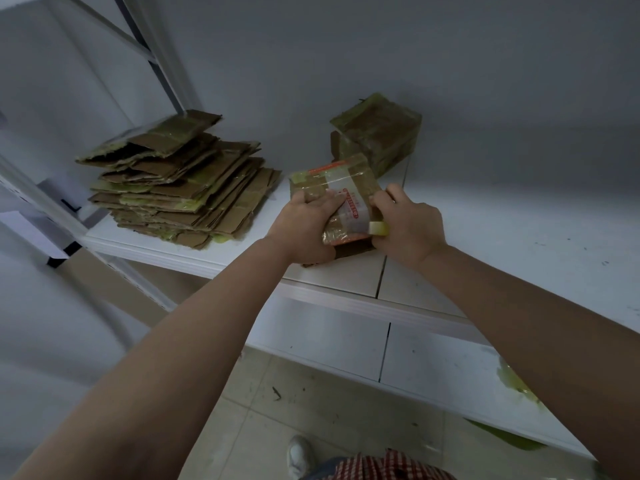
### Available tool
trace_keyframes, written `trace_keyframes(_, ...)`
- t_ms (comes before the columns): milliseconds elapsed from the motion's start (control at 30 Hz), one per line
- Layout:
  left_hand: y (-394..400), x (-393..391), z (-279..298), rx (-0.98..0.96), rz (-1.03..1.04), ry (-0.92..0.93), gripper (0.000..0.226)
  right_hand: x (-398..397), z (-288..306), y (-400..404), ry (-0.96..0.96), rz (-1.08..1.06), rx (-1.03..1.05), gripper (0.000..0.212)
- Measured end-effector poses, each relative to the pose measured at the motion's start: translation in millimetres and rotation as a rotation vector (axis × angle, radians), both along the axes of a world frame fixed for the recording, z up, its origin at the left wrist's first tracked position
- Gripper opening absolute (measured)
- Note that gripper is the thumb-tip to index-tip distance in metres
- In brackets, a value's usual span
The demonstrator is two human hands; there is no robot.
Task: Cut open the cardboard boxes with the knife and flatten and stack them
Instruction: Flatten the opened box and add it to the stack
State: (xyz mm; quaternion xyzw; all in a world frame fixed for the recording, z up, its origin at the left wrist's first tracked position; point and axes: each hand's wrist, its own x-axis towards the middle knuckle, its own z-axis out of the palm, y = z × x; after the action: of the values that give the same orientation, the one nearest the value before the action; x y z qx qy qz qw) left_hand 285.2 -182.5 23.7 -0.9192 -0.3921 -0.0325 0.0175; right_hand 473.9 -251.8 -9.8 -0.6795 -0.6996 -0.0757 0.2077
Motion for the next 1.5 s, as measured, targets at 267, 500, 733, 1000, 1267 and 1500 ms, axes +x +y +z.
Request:
trace_keyframes(267,-9.2,5.3,18.7,-0.043,-0.035,0.041,0.093,2.0,8.2,-2.9,0.074,0.012,-0.033,0.048)
trace_keyframes(500,-4.0,10.3,19.1,-0.069,-0.017,0.091,0.100,6.5,10.1,-5.5,0.152,0.021,0.019,0.047)
trace_keyframes(733,-2.3,11.8,15.5,-0.029,-0.030,0.089,0.103,9.4,8.9,-2.7,0.144,0.040,0.035,0.046)
trace_keyframes(1000,5.9,13.5,10.7,-0.045,0.004,0.158,0.106,11.9,15.6,-0.9,0.072,0.067,0.059,0.049)
trace_keyframes(1267,12.8,16.4,10.9,-0.066,-0.027,0.178,0.108,16.0,21.5,-0.6,0.051,0.081,0.031,0.053)
trace_keyframes(1500,11.2,9.1,7.7,-0.012,-0.046,0.145,0.111,33.9,11.2,-9.6,0.066,0.071,-0.087,0.069)
